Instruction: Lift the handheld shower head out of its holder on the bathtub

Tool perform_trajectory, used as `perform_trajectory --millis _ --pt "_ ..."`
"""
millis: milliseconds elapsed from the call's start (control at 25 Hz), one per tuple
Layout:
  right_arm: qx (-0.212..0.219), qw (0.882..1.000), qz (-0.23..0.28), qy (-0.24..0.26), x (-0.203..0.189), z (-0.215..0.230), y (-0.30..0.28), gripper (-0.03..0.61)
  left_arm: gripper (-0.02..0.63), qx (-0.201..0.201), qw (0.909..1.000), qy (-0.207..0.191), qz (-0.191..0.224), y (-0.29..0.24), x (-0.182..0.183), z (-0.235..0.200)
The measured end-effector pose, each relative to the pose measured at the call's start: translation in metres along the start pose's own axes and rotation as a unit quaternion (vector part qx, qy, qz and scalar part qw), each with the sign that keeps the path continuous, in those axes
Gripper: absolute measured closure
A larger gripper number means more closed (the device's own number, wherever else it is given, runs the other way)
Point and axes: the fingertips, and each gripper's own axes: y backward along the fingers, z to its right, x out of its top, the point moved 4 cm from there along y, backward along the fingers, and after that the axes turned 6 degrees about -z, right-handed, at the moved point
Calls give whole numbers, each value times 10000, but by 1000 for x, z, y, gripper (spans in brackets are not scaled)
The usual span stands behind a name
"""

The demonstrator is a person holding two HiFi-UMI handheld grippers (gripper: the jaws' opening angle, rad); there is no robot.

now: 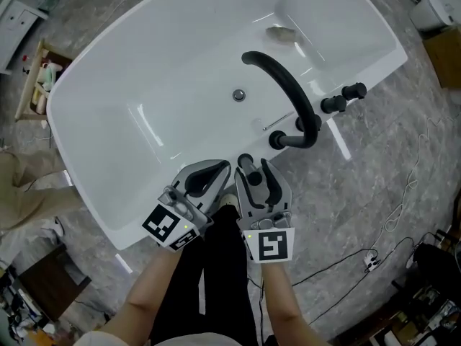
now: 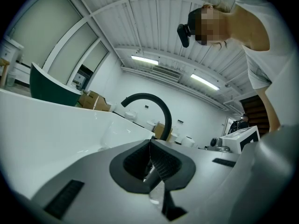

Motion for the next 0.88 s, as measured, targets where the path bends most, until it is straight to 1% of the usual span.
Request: perform_trajectory --millis 320,400,480,800,880 --pt "85 9998 -89 170 -15 3 -19 383 603 144 9999 92 -23 -5 -13 -11" --pt "99 9994 -119 322 -18 1 -22 387 603 163 9998 121 -29 -4 -15 -13" --pt "40 9986 -181 495 -19 -2 -24 456 603 177 9997 153 -42 -2 -17 -15" --pt "-122 9979 -363 518 -20 -4 -27 462 603 122 9998 159 -40 2 -12 -16" --pt "-155 9980 -332 513 -17 -6 -26 462 603 82 9999 147 -28 3 -9 -14"
